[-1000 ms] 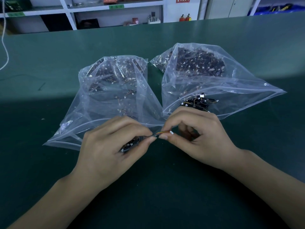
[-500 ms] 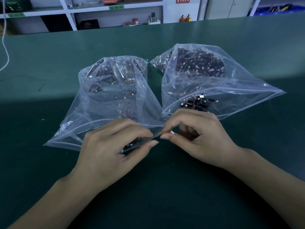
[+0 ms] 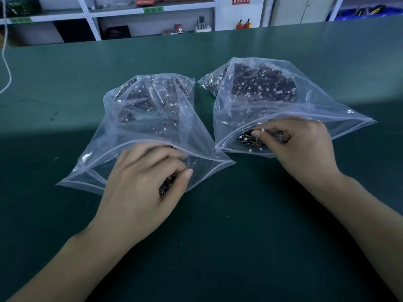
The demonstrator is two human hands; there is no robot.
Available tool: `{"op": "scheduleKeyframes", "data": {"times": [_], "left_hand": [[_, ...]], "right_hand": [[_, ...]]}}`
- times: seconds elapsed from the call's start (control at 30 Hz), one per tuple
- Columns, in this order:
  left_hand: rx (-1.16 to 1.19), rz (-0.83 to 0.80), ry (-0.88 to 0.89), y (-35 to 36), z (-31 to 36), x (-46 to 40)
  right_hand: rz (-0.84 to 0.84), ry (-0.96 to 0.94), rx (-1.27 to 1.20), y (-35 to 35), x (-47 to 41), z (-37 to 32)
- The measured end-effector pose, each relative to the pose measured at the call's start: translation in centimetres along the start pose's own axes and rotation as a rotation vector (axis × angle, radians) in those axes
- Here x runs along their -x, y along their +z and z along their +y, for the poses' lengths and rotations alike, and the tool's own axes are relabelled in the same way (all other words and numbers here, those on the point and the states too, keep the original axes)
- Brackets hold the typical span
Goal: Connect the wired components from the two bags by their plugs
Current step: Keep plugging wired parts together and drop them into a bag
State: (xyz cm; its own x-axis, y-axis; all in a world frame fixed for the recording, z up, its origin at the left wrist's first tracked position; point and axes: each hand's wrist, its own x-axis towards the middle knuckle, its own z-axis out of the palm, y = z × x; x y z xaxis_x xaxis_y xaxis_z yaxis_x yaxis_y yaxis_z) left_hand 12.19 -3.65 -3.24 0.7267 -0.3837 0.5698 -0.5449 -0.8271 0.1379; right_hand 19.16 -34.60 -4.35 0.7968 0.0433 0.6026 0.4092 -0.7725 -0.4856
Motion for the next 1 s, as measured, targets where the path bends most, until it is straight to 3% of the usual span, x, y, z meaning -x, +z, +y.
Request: {"op": "scheduleKeyframes", "data": {"times": [0.23,0.53,0.8,1.0], "left_hand": [[-0.002,-0.22,-0.132,-0.1,-0.8,0.1],[-0.032,-0.25,-0.164,-0.3,-0.4,-0.1],[0.064,-0.1,-0.124,0.0,-0.2,0.0],[0.174,0.047,0.001,0.1,0.4,0.2]], "right_hand": [[-0.025,0.157,0.176,0.3,0.0,0.2],[-0.043,0.103,0.031,0.0,0.4,-1.6],[-0.049,0.072,-0.018,0.0,0.7,-2.2],[-0.041,0.018,-0.045,0.2,1.0,-2.8]]}}
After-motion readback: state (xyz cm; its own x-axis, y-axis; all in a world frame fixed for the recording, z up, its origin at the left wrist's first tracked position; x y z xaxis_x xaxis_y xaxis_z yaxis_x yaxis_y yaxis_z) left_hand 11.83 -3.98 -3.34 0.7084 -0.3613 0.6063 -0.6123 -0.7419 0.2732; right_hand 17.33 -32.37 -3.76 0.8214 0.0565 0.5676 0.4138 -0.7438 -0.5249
